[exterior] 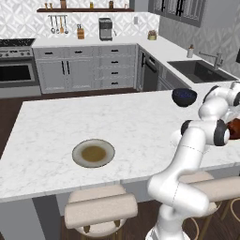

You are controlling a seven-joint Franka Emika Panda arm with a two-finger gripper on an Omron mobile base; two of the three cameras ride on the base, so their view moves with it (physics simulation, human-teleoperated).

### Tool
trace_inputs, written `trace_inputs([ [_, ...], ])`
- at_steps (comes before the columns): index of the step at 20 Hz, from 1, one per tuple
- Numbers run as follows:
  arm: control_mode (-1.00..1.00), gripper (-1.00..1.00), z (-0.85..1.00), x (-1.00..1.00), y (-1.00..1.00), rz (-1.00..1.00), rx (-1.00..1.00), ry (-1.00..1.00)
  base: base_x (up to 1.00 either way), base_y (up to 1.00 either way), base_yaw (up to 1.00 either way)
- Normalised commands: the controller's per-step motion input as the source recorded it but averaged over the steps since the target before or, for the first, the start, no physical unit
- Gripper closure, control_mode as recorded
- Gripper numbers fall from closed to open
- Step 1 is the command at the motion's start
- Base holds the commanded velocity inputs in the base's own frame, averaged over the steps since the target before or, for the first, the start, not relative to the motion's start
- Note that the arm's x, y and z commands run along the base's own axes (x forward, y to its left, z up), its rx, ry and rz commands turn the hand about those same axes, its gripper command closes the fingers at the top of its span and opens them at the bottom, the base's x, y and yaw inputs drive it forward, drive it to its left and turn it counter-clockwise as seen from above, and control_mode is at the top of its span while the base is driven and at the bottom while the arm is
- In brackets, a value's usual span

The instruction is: Pick the chicken drumstick and eggplant from their plates and place them in the bowl. Then put the bowl in the fridge.

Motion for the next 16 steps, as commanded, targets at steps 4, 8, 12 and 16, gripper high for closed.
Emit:
trace_inputs([
  [4, -1.00, -1.00, -0.12, 0.02, -0.15, 0.00, -0.12, 0.00, 0.00, 0.00, 0.00],
  [8, -1.00, -1.00, 0.11, -0.10, -0.06, 0.00, -0.09, 0.00, 0.00, 0.00, 0.00],
  [12, -1.00, -1.00, 0.26, -0.38, 0.30, 0.00, -0.04, 0.00, 0.00, 0.00, 0.00],
  [16, -1.00, -1.00, 0.24, -0.47, 0.71, 0.00, -0.05, 0.00, 0.00, 0.00, 0.00],
])
